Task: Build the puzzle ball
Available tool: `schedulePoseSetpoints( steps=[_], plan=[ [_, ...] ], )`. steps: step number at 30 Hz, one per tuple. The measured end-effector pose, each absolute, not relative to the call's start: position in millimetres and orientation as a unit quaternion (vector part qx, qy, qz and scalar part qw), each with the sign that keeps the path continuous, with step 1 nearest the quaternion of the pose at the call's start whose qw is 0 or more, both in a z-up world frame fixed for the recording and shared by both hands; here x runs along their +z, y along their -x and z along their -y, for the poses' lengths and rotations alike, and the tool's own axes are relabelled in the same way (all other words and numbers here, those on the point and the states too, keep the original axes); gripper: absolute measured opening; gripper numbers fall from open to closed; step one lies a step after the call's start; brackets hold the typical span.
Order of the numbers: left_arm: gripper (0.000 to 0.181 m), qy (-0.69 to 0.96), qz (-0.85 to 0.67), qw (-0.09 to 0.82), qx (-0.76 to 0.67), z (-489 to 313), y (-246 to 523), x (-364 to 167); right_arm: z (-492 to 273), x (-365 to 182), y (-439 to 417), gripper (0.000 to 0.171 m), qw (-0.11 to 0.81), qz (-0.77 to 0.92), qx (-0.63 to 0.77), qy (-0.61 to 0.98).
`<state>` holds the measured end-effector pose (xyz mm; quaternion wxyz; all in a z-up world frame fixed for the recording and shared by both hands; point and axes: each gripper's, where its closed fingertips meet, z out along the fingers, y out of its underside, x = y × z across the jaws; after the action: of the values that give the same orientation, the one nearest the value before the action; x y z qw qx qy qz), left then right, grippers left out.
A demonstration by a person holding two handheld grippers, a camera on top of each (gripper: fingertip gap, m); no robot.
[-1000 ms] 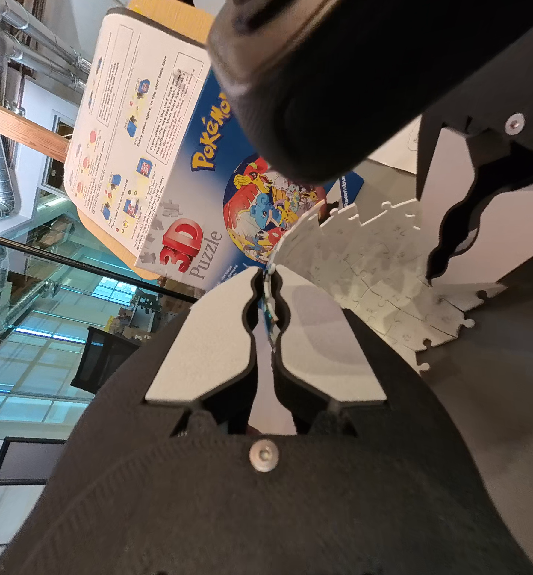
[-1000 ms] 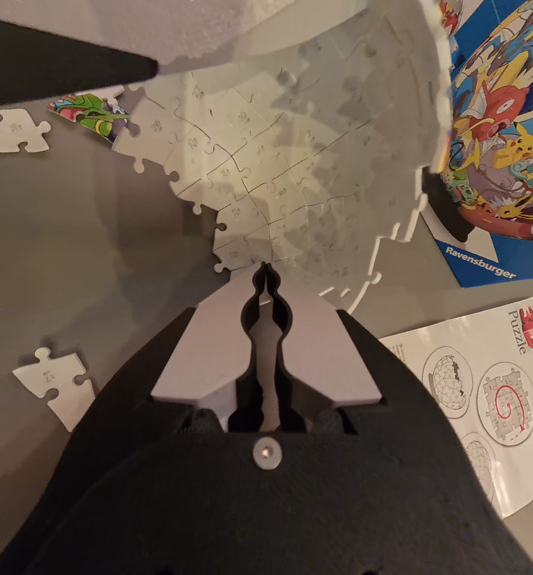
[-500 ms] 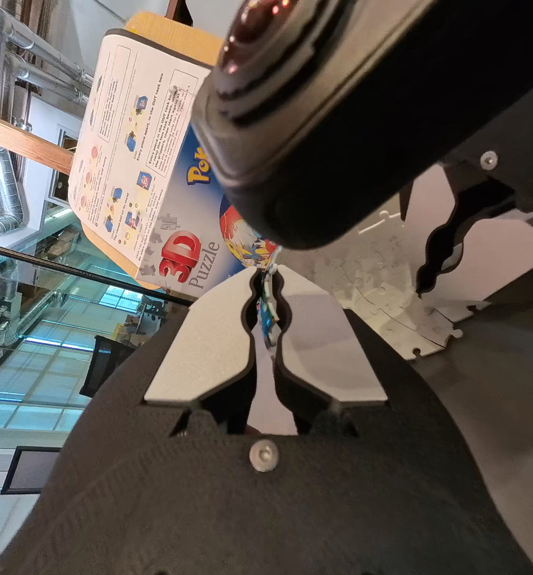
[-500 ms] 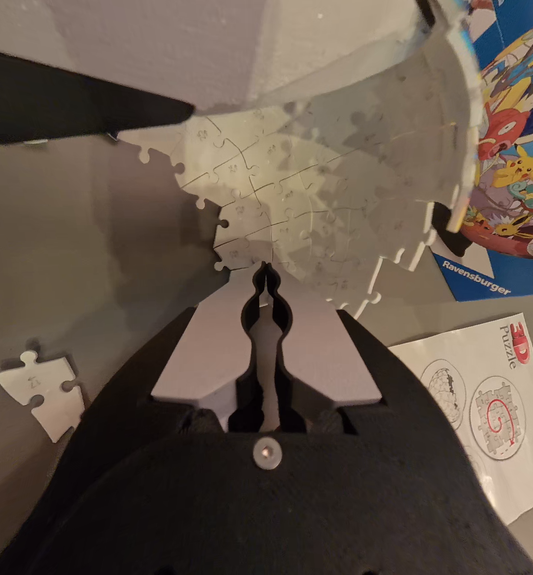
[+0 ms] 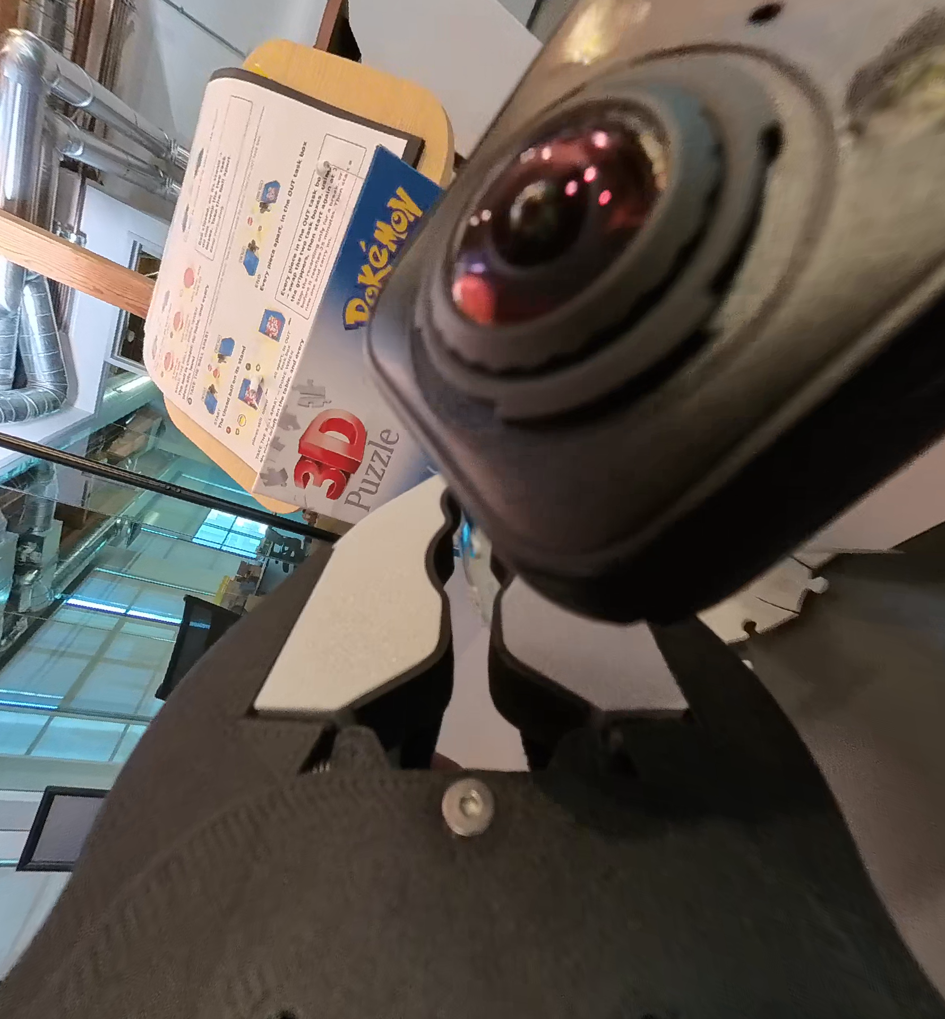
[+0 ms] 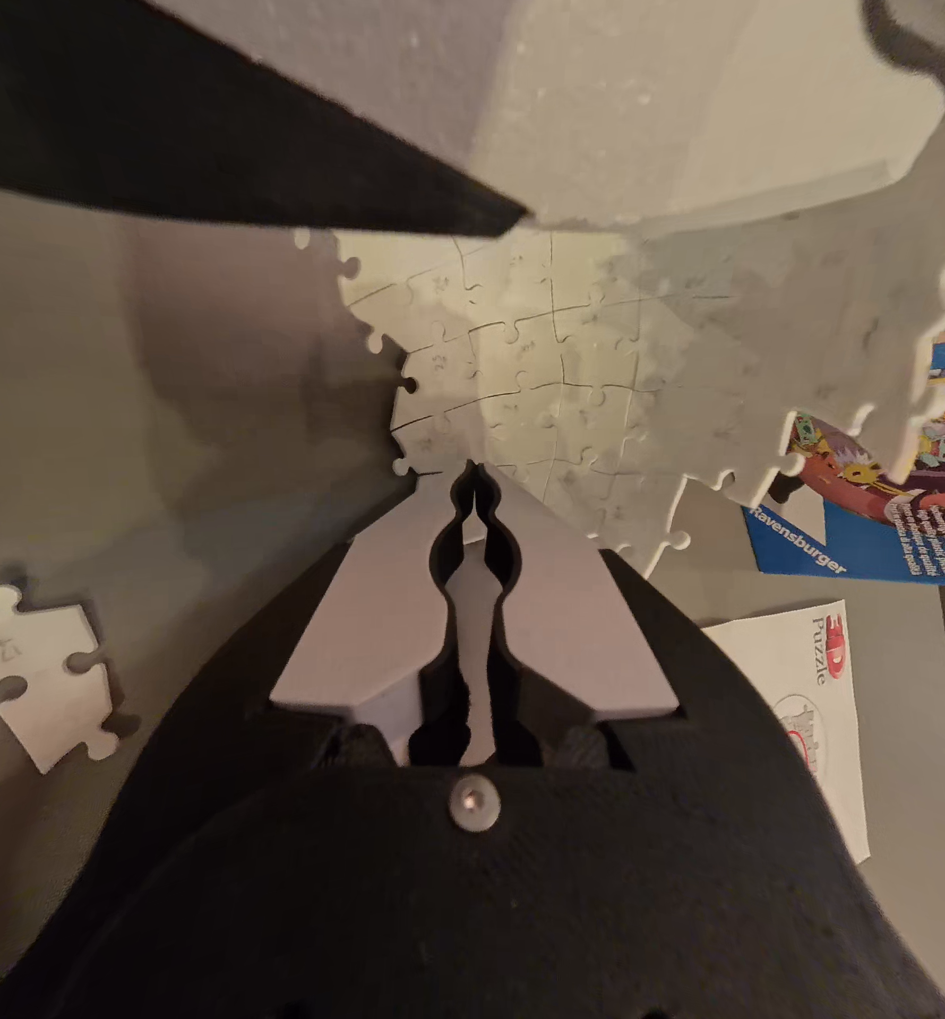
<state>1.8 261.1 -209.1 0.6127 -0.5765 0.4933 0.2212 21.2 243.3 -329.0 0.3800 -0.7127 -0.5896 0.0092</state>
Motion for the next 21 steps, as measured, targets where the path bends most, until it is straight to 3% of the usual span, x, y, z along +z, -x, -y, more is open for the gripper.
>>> schedulePoseSetpoints(
  steps=[9, 21],
  plan=[
    [0.005, 0.579, -0.483, 0.614, 0.233, -266.0, 4.7, -211.9, -239.8, -324.0, -21.8, 0.000, 0.399, 0.560, 0.039, 0.725],
    [0.003, 0.599, -0.469, 0.609, 0.225, -275.9, 14.1, -216.5, -234.1, -269.7, -63.0, 0.000, 0.442, 0.461, 0.106, 0.762]
  ],
)
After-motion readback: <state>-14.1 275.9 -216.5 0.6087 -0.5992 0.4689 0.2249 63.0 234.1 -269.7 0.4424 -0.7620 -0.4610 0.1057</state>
